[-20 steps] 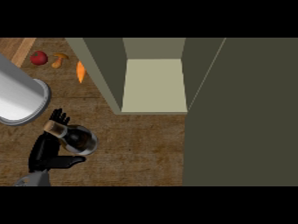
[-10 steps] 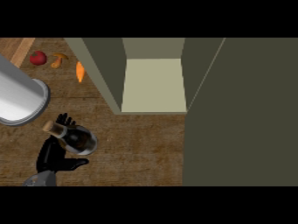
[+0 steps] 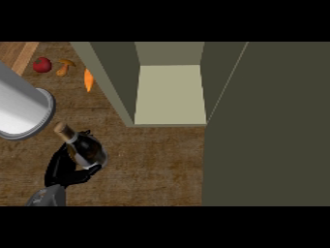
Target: Pick up the wine, place it into the cabinet and close the cabinet
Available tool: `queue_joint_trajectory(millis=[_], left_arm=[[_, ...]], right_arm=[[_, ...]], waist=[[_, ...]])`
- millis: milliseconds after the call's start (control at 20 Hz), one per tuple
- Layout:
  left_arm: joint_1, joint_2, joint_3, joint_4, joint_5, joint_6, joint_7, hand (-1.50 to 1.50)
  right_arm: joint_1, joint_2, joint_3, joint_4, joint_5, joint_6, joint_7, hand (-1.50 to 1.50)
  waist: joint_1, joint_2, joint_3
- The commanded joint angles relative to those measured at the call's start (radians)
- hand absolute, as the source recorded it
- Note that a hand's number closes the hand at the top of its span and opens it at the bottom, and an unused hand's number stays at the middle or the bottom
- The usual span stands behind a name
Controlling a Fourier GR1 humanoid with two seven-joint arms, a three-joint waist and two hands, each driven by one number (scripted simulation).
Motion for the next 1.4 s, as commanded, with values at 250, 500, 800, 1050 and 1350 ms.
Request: queue_joint_trajectory(millis=[250, 500, 800, 1050, 1350], left_arm=[[0.005, -0.008, -0.036, 0.009, -0.016, -0.070, -0.039, 1.50], [0.004, 0.011, -0.057, 0.050, -0.056, -0.084, -0.144, 1.50], [0.223, -0.065, -0.076, -0.042, -0.047, -0.028, -0.250, 1.50], [0.314, -0.072, -0.089, -0.206, -0.004, -0.048, -0.191, 1.50], [0.369, -0.124, -0.141, -0.402, 0.042, -0.094, -0.121, 1.50]], right_arm=[[0.009, 0.008, -0.007, 0.044, 0.008, 0.027, -0.054, -1.50], [-0.085, -0.014, -0.040, 0.111, 0.004, 0.008, -0.047, -1.50], [-0.040, -0.020, -0.053, 0.036, 0.015, -0.012, -0.003, -1.50], [0.015, 0.005, -0.017, 0.041, 0.033, 0.016, -0.054, -1.50], [0.015, 0.010, -0.026, 0.065, 0.035, 0.018, -0.068, -1.50]], waist=[[0.006, 0.000, -0.002], [0.004, 0.003, -0.004], [0.018, -0.003, -0.002], [0.020, -0.004, -0.001], [0.020, -0.004, -0.001]])
